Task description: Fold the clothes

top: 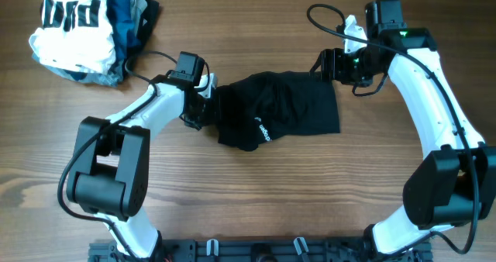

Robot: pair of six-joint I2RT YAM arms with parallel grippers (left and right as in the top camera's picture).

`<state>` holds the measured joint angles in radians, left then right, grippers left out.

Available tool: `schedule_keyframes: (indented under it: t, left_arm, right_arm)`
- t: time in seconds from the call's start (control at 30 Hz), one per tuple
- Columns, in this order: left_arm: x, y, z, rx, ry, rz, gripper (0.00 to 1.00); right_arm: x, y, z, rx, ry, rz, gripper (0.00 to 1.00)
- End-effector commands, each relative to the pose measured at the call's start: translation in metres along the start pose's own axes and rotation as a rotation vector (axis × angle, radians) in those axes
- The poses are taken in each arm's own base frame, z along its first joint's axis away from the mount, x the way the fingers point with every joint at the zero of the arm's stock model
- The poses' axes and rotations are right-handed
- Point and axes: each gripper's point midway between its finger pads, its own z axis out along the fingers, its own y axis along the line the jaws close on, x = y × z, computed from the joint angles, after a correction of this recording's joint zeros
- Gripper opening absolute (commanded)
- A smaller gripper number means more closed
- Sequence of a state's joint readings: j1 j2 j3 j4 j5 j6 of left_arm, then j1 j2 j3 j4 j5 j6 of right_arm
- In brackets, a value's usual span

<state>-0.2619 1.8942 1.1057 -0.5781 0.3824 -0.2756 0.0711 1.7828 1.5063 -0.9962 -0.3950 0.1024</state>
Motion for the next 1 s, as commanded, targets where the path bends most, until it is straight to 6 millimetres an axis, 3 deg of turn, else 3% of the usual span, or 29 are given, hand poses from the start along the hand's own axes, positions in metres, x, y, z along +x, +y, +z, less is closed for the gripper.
schedule_keyframes:
  t: [0.0, 0.1, 0.17, 0.23, 0.5, 0.73, 0.87, 0.97]
  left_arm:
    - [-0.002, 0.008, -0.002, -0.024, -0.011, -0.008, 0.04]
    - [-0.006, 0.010, -0.012, -0.020, -0.033, -0.020, 0.04]
    - [-0.012, 0.005, -0.025, 0.010, -0.065, -0.018, 0.04]
    - [-0.017, 0.002, -0.038, 0.024, -0.103, -0.010, 0.04]
    - [-0.040, -0.008, -0.112, 0.067, -0.313, 0.013, 0.04]
    - [-0.043, -0.025, -0.149, 0.095, -0.413, 0.058, 0.04]
    - [-0.052, -0.045, -0.175, 0.120, -0.480, 0.102, 0.04]
    - [-0.059, -0.071, -0.188, 0.152, -0.520, 0.169, 0.04]
  right_arm:
    - [-0.001, 0.001, -0.003, 0.012, -0.012, 0.000, 0.67]
    - [0.002, -0.002, 0.004, 0.013, -0.003, 0.025, 0.45]
    - [0.004, -0.005, 0.009, 0.013, -0.001, 0.032, 0.19]
    - [0.005, -0.007, 0.013, 0.013, -0.004, 0.047, 0.06]
    - [0.013, -0.018, 0.040, 0.004, -0.024, 0.081, 0.04]
    - [0.034, -0.018, 0.071, -0.082, -0.021, 0.128, 0.04]
    - [0.045, -0.016, 0.085, -0.091, -0.015, 0.144, 0.04]
    - [0.047, -0.012, 0.088, -0.095, -0.014, 0.133, 0.04]
